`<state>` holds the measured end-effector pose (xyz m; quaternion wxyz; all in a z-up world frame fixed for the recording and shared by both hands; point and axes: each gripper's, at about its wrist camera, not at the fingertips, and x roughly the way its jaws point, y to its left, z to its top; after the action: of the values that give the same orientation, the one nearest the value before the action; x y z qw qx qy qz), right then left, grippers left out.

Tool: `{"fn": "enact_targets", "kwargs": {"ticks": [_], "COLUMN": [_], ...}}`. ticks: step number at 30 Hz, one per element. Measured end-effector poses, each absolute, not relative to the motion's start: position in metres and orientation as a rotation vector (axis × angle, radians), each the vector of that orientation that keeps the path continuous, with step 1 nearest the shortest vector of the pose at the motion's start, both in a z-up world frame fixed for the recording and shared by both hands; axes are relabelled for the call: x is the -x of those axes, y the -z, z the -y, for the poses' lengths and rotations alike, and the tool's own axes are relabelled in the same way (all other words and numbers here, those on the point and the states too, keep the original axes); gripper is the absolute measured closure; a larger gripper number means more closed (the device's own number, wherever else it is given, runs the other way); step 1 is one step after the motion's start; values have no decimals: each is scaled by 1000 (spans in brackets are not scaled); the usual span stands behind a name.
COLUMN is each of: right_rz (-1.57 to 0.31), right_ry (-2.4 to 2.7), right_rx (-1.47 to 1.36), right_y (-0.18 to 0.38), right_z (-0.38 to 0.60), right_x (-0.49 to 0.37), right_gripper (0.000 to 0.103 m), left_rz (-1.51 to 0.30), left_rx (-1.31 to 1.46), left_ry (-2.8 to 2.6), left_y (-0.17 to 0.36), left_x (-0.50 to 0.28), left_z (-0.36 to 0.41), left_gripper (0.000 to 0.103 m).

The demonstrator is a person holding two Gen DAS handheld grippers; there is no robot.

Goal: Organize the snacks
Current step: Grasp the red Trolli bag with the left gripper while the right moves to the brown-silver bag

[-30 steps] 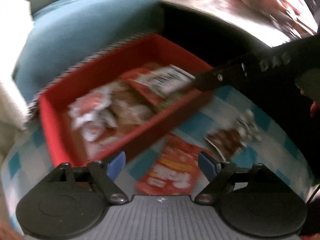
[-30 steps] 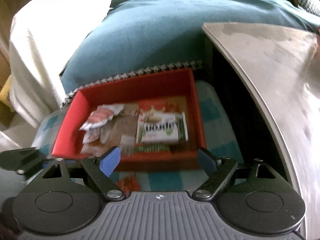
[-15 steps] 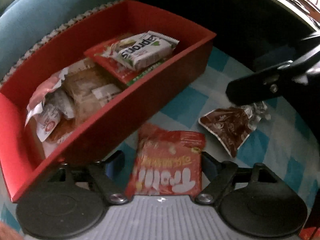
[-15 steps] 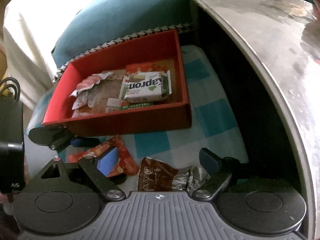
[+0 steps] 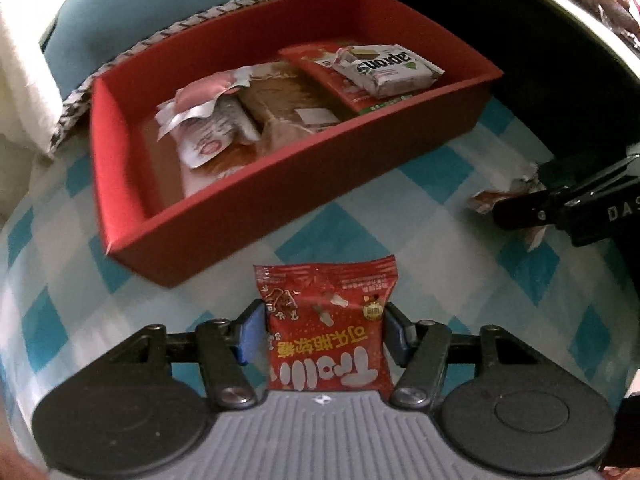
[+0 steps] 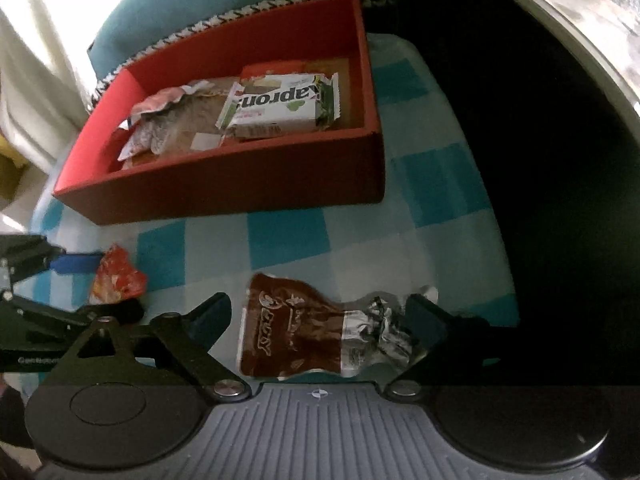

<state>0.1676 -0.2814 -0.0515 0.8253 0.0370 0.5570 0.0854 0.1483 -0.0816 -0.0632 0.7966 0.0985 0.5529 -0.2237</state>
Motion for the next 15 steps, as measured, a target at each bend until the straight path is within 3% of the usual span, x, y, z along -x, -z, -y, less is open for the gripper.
{"fn": "enact_targets", "kwargs": {"ticks": [6,11,15], "right_rz": [-1270,-1212,-1237], "right_ry": [-293,-251,-144], "right_rx": [-256,-44,-35], "right_y": [48,32,49], "right_z": [274,261,262], "right_x": [-122,-111,-136], "right_gripper": [6,6,6], "left_rz": [-1184,-1198,-1211], "left_rx": [-191,-180,-188], "left_ry": [475,480,455], "left_y": [62,66,73], "left_x": [-146,-146,-148], "left_z": [68,66,70], "left_gripper": [49,49,47]}}
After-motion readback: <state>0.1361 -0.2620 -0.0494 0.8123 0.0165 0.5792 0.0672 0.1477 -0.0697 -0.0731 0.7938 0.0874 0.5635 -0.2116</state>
